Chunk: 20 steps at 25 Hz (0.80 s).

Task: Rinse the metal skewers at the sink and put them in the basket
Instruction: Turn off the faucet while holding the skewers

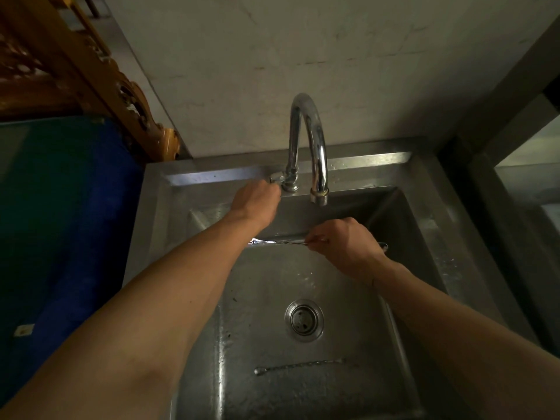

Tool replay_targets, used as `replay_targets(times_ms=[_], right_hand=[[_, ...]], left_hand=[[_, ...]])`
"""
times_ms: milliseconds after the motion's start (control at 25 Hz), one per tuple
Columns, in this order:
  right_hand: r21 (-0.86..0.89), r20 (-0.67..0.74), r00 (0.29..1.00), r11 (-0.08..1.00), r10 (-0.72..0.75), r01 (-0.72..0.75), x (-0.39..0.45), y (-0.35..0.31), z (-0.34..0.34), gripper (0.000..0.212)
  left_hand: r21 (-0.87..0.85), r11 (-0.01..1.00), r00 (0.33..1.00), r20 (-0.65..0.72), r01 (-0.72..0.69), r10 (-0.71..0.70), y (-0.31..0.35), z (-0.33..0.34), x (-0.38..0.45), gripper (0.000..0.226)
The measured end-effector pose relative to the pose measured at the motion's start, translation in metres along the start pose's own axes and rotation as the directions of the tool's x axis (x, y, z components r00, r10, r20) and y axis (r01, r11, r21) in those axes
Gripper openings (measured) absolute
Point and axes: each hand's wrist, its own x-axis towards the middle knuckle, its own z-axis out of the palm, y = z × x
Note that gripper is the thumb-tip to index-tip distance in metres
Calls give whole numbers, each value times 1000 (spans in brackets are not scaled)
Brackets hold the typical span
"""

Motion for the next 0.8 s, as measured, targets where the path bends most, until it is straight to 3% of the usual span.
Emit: replay_targets(times_ms=[80,200,320,640,800], right_hand=[[-21,-13,1000,1000,-9,9,-3,-2,-4,17],[-63,-80,996,998,-35,30,-12,-13,-17,18],[-53,-149,987,997,-64,56,-25,-32,-33,18],[-137,-96,954,953,-284,270,-67,-118,-95,18],[-181,-176,925,935,-337,306,-83,-152,-139,16]], left_hand=[[-86,996,1000,-26,-4,1,2,-6,-10,25],[-239,948,951,-276,-209,140,1,-19,-48,25],[-240,895,915,-253,-375,316,-6,-42,-92,20],[-53,954,847,-477,-295,235,-43,-118,-194,8],[-76,986,822,-564,-150,82,-71,-166,-243,10]])
